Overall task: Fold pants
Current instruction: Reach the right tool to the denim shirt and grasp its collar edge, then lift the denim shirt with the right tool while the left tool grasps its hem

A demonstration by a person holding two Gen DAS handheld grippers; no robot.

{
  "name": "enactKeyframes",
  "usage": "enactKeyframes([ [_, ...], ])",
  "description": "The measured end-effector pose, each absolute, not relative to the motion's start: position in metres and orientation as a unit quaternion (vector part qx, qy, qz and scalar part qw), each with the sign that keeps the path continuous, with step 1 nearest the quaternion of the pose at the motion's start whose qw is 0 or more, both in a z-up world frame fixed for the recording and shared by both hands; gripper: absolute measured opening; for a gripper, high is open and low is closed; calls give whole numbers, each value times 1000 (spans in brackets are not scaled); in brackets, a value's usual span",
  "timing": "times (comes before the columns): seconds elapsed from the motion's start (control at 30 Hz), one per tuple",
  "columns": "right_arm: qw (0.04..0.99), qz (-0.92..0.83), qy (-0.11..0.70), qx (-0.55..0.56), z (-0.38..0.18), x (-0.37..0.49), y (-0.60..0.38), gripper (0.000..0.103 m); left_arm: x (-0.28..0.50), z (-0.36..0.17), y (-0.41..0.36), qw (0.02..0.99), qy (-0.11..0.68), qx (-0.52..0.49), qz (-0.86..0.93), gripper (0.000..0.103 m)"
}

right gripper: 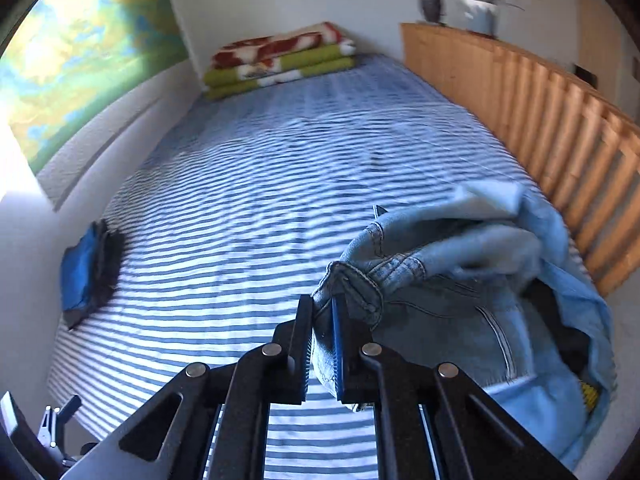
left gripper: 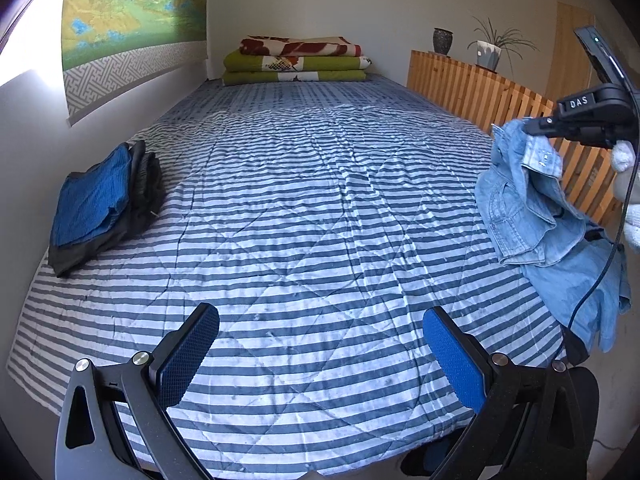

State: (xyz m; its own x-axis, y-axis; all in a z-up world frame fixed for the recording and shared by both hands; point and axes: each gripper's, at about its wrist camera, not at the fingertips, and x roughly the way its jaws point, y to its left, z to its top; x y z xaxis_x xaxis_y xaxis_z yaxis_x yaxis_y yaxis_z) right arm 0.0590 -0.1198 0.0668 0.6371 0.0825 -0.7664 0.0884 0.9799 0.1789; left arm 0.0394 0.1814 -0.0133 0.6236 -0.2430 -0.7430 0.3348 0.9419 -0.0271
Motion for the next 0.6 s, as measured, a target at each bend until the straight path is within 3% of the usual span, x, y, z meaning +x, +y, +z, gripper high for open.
enactKeyframes([
  [0.6,874,257,412,35,105,89,176,8,43,-8,345,918,395,-19,-33,103],
])
